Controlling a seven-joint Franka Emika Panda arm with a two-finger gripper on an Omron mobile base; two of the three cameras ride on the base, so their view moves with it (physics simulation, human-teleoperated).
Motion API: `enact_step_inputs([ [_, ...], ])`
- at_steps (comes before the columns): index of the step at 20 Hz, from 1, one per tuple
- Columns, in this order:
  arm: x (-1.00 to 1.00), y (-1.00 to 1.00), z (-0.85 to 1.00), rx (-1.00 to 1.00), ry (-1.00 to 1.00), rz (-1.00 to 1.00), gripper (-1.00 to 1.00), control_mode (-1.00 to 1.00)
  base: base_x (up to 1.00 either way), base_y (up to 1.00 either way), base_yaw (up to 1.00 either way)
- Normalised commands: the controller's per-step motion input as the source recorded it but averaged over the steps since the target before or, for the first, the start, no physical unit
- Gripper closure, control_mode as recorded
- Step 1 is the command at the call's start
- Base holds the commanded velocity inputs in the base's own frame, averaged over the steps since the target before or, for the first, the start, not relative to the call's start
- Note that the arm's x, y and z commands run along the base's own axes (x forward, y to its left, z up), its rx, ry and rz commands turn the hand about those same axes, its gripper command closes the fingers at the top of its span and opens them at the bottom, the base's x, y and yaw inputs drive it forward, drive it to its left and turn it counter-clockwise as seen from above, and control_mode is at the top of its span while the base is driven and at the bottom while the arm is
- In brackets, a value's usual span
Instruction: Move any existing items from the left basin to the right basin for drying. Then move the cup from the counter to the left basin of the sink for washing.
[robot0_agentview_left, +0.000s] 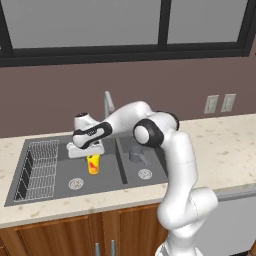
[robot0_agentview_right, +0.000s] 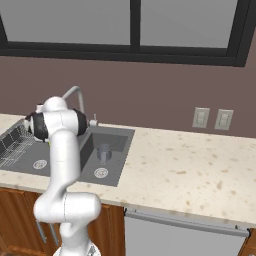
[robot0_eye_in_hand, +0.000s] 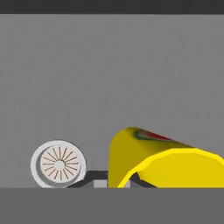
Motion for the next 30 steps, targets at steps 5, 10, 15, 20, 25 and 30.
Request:
enact_step_inputs([
  [5,0.30,0.17,-0.36,0.00,0.00,0.00,1.00,-1.00,0.00,0.00,0.00],
  [10,0.25,0.14,-0.36,0.00,0.00,0.00,1.00,-1.00,0.00,0.00,0.00],
  [15,0.24,0.12,-0.36,0.00,0.00,0.00,1.00,-1.00,0.00,0.00,0.00],
  [20,0.09,0.05,-0.22,0.00,0.00,0.00,1.00,-1.00,0.00,0.00,0.00],
  [25,-0.17,-0.20,-0.05,0.04,0.00,-0.01,1.00,-1.00,0.00,0.00,0.00],
  [30,-0.16,-0.26,-0.20,0.02,0.00,-0.07,1.00,-1.00,0.00,0.00,0.00],
])
